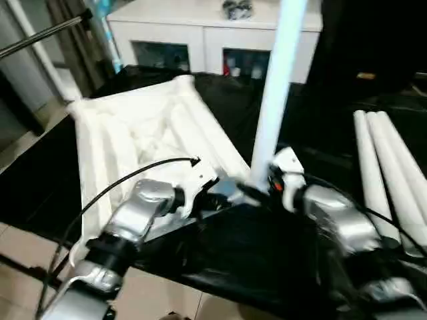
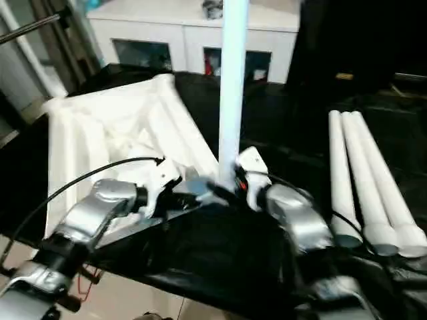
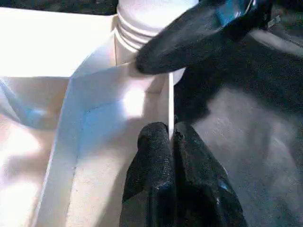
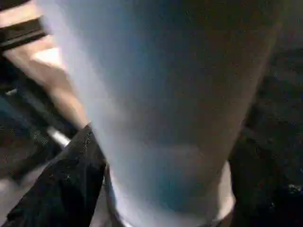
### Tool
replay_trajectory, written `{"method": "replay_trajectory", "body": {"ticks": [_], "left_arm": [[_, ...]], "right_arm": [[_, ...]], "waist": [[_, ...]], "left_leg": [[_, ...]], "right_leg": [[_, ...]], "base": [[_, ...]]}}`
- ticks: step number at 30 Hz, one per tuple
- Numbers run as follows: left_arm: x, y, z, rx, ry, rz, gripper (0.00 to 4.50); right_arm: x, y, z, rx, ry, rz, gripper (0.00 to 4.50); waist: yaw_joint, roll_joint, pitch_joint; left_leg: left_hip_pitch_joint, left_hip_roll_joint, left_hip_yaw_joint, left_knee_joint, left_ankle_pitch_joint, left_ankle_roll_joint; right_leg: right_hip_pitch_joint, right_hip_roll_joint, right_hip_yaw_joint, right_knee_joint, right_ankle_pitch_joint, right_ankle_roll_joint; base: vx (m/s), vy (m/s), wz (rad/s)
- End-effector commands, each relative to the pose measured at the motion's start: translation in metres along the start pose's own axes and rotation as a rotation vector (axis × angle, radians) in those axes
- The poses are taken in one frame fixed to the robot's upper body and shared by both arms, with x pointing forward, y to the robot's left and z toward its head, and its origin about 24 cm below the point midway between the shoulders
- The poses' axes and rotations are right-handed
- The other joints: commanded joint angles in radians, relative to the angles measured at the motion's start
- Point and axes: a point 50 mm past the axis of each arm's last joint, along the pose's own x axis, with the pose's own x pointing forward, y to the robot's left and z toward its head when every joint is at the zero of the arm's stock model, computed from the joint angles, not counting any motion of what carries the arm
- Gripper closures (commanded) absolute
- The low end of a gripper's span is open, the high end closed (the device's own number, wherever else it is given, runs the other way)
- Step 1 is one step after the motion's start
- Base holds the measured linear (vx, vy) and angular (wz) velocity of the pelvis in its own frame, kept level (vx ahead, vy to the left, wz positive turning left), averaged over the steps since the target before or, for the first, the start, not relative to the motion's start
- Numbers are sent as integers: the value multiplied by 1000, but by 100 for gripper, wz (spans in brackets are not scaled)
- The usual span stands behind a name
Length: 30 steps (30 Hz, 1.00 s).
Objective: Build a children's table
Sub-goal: Rotate leg to tighten
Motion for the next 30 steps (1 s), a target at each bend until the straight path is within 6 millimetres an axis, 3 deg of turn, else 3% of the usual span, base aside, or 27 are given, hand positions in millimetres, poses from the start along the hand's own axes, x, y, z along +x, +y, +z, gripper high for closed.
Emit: {"method": "replay_trajectory", "body": {"ticks": [1, 7, 14, 21, 24, 26, 28, 30], "left_arm": [[5, -14, 5, 40, -6, -152, 450], [-3, -17, 1, 44, 18, -208, 450], [-3, -17, 0, 45, 25, -212, 450], [-2, -16, -1, 26, 23, -181, 450], [5, -11, 2, -9, -4, -100, 450], [17, -1, 10, -47, -27, 44, 450], [23, 2, 14, -67, -33, 106, 450], [29, 5, 18, -95, -28, 167, 450]], "right_arm": [[-6, 8, 6, -30, -8, 129, 74], [-17, 14, 4, -29, 22, 233, 133], [-15, 19, 3, -13, 40, 277, 178], [-14, 26, -1, 18, 37, 288, 184], [-5, 25, -7, 71, 26, 189, 184], [13, 11, -16, 155, 25, -81, 185], [21, 7, -20, 218, 34, -180, 185], [28, 6, -23, 272, 47, -264, 185]], "waist": [[2, -8, -61], [7, -11, -56], [13, -11, -60], [15, -12, -59], [13, -13, -58], [4, -13, -52], [-17, -17, -46], [-26, -15, -44]], "left_leg": [[17, 65, -22, -63, -167, 95], [21, 64, -23, -69, -212, 58], [19, 63, -23, -65, -170, 62], [20, 62, -22, -65, -173, 60], [21, 62, -23, -66, -183, 51], [21, 58, -21, -69, -212, 33], [26, 52, -30, -77, -289, -11], [32, 54, -32, -78, -323, -19]], "right_leg": [[49, -87, 48, -69, -72, -251], [46, -87, 52, -80, -188, -225], [46, -87, 52, -75, -141, -228], [45, -87, 52, -77, -160, -221], [44, -87, 51, -79, -184, -219], [38, -89, 51, -86, -240, -214], [42, -91, 46, -98, -386, -178], [37, -90, 49, -104, -411, -166]], "base": [[0, 0, 0], [0, 0, 0], [0, 0, 0], [0, 0, 0], [0, 0, 0], [0, 0, 0], [0, 0, 0], [0, 0, 0]]}}
